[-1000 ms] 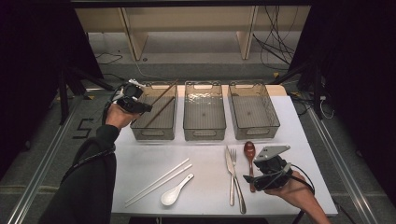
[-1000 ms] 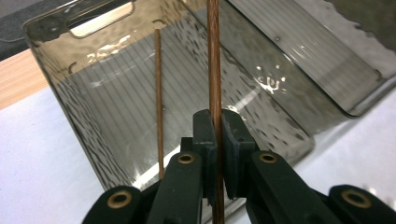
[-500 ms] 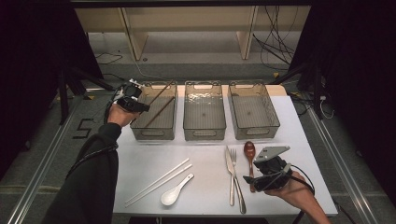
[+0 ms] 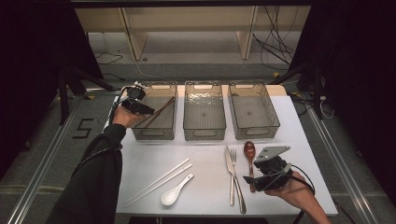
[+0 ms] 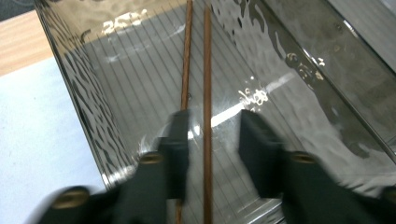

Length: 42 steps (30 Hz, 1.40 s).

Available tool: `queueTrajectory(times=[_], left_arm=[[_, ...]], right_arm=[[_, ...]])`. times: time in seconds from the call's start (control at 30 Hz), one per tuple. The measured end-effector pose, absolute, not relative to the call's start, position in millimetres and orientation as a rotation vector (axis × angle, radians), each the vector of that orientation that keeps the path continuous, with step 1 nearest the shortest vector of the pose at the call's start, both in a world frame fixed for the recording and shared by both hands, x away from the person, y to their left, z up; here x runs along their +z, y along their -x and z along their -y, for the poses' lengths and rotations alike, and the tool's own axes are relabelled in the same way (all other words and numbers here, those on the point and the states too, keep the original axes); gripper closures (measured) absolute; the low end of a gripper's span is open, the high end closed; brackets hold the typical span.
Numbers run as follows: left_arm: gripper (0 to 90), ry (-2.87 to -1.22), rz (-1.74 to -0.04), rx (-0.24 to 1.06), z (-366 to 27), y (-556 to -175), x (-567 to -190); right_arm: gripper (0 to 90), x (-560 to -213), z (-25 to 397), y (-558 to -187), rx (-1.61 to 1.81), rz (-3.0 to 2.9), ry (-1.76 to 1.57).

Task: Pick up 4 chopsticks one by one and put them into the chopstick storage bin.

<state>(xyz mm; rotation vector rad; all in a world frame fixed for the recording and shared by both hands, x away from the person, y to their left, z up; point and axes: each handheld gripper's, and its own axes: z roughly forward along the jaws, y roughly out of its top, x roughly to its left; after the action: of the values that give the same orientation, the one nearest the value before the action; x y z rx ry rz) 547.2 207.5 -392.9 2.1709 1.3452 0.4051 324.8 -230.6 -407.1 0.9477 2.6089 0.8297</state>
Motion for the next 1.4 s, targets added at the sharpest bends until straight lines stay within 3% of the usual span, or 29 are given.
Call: queueTrajectory(times=[0.17, 0.5, 0.77, 1.03, 1.4], left_arm=[[43.5, -2.171, -1.296, 0.394, -203, -537, -380], [27.1, -2.154, -1.218, 0.328, -202, -509, -359], [17.6, -2.147, -1.158, 0.233, -200, -467, -365], [15.7, -2.278, -1.07, 0.215, -185, -422, -390], [15.8, -2.403, -1.066, 0.155, -181, -394, -411]], right_arm=[[37.3, -407, 231, -325, 0.833, -2.609, -0.949], [37.3, -407, 231, -324, 0.834, -2.606, -0.952], [36.4, -407, 233, -323, 0.835, -2.598, -0.95], [35.2, -408, 232, -320, 0.823, -2.595, -0.962], [35.1, -409, 232, -319, 0.823, -2.597, -0.964]])
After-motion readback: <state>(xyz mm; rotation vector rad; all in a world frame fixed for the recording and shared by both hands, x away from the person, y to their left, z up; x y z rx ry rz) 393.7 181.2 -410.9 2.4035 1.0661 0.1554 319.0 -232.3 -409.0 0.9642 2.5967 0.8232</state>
